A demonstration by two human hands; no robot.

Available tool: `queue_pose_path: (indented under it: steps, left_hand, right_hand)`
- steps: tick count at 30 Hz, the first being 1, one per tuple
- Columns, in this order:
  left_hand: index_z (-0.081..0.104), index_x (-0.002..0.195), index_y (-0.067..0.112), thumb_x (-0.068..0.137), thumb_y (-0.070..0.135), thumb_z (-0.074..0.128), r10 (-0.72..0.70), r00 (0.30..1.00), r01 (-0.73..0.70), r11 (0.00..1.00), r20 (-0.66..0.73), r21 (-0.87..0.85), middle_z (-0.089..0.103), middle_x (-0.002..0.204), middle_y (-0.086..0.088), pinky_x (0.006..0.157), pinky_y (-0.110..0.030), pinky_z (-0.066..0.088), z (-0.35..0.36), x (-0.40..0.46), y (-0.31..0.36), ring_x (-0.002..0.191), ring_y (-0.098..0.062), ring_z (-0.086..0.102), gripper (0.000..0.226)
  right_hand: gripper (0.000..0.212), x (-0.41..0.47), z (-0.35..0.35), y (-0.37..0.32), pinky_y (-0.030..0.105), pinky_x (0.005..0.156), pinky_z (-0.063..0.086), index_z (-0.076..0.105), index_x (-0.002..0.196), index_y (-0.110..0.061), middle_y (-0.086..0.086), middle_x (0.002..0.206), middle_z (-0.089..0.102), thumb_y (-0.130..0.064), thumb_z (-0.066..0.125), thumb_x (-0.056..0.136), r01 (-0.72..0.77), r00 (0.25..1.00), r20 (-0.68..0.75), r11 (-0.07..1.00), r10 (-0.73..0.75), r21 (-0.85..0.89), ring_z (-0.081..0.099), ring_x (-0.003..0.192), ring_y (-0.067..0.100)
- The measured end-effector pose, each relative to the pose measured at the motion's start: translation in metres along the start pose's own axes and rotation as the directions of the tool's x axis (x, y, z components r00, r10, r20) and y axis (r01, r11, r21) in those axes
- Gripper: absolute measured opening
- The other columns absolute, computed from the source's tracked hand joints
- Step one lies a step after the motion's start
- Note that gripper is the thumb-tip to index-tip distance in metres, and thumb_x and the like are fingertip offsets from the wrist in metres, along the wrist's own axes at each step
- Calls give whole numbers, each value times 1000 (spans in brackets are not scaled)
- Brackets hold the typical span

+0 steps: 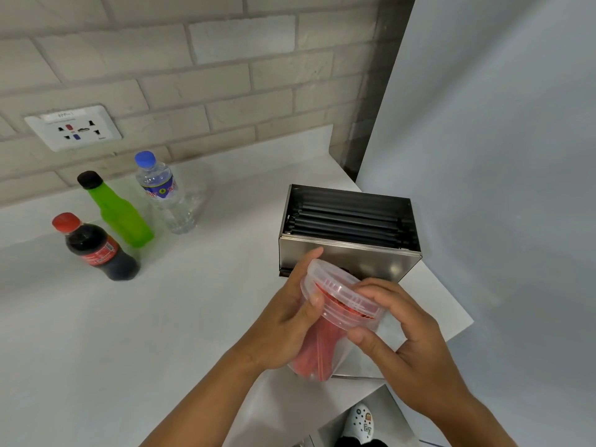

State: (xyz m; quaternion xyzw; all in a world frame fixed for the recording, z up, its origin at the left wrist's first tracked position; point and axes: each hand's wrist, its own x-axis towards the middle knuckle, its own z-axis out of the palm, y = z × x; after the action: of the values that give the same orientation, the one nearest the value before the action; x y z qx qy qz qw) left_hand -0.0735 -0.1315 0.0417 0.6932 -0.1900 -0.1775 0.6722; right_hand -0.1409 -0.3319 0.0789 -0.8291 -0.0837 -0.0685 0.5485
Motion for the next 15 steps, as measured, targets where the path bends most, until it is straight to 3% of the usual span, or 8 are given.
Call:
queue_pose_path:
  steps: [5, 11, 15]
  left_hand:
    - [33, 154, 43, 93, 76, 42, 37, 999, -37, 999, -17, 6, 62, 138, 16, 99, -25, 56, 4, 0, 6, 130, -20, 63, 70]
    - [42, 145, 40, 92, 79, 44, -8, 999, 4, 998, -52, -69, 65, 130, 11, 93, -29, 59, 7, -5, 7, 125, -25, 66, 65]
    - [39, 141, 57, 87, 88, 37, -71, 997, 70, 997, -29, -38, 64, 129, 24, 90, -20, 58, 5, -6, 8, 124, -8, 66, 63]
  right_hand:
    - [39, 0, 2, 3, 15, 98, 52, 64, 132, -37, -13, 135, 64, -53, 65, 96, 25, 999, -29, 1000, -25, -2, 60, 131, 16]
    - [54, -5, 12, 7, 11, 97, 51, 55, 141, -43, -15, 144, 58, -64, 66, 91, -40, 998, -51, 995, 45, 93, 53, 137, 8]
    - [44, -2, 14, 8, 17, 93, 55, 58, 131, -50, -12, 133, 64, -66, 64, 90, -72, 994, -78, 994, 78, 82, 60, 127, 14]
